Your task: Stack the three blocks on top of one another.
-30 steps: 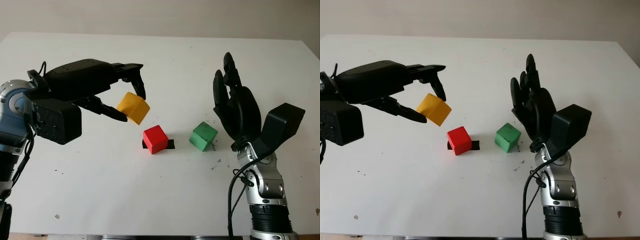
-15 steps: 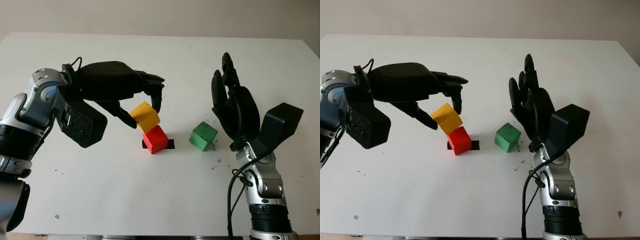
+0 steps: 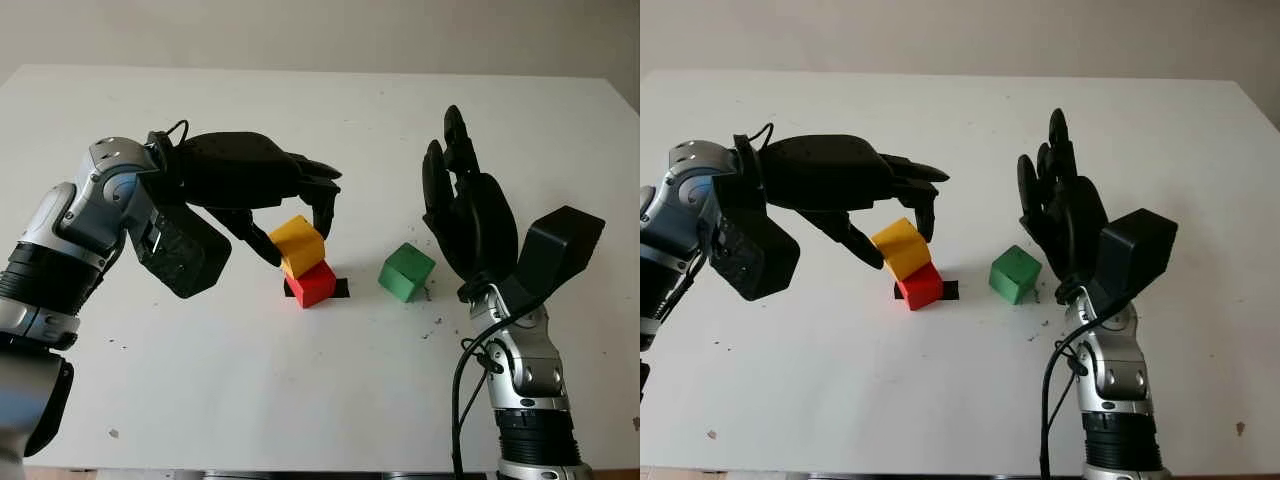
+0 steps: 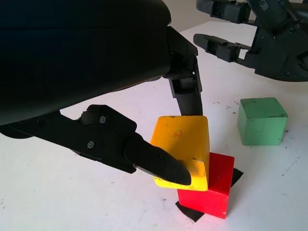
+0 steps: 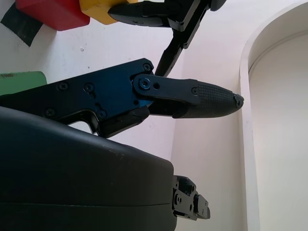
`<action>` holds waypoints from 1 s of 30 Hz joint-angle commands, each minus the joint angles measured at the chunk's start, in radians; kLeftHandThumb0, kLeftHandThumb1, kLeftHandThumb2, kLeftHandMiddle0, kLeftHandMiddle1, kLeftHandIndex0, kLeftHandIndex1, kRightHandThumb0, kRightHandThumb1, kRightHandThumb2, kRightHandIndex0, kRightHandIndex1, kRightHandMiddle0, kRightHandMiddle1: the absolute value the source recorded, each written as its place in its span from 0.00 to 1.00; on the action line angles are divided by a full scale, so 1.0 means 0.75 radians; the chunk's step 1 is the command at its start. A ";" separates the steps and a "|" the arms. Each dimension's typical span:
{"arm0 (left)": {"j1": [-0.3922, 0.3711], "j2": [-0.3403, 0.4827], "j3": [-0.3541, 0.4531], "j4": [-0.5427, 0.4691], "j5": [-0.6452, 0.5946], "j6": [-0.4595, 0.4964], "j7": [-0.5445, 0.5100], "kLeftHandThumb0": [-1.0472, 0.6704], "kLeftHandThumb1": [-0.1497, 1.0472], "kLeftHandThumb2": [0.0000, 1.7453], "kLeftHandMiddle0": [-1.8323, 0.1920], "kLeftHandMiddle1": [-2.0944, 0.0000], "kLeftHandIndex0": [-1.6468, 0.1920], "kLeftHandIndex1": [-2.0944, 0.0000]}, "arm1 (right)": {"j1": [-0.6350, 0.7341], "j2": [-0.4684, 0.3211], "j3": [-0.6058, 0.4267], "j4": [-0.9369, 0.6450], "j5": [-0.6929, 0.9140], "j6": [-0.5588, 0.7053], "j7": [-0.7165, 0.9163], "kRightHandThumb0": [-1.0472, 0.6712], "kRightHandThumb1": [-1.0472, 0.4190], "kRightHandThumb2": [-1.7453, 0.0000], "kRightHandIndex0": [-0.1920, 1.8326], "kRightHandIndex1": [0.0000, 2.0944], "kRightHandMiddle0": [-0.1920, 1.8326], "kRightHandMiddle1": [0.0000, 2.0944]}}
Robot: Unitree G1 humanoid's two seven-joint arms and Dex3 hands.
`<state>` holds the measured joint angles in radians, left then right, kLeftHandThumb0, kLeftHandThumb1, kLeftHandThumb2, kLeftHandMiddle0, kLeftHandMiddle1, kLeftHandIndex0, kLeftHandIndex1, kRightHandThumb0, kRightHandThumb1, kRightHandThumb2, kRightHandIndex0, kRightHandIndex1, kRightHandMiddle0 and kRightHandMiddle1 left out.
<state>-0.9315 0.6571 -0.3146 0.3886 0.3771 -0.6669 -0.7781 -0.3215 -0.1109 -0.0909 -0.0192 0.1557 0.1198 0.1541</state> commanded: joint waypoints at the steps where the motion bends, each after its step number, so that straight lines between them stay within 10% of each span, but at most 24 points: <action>1: -0.046 -0.012 -0.008 -0.015 -0.012 0.013 -0.018 0.38 1.00 0.03 0.84 0.98 0.69 0.38 | 0.004 -0.003 0.002 -0.005 0.000 -0.016 0.003 0.19 0.00 0.69 0.00 0.00 0.00 0.00; 30: -0.054 -0.059 -0.016 0.024 -0.034 -0.022 -0.058 0.37 0.98 0.03 0.85 0.98 0.72 0.33 | 0.028 0.010 0.004 -0.019 -0.002 -0.029 0.001 0.19 0.00 0.69 0.00 0.00 0.00 0.01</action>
<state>-0.9452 0.6129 -0.3182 0.4072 0.3505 -0.6827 -0.8193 -0.3124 -0.1049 -0.0900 -0.0193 0.1572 0.1092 0.1568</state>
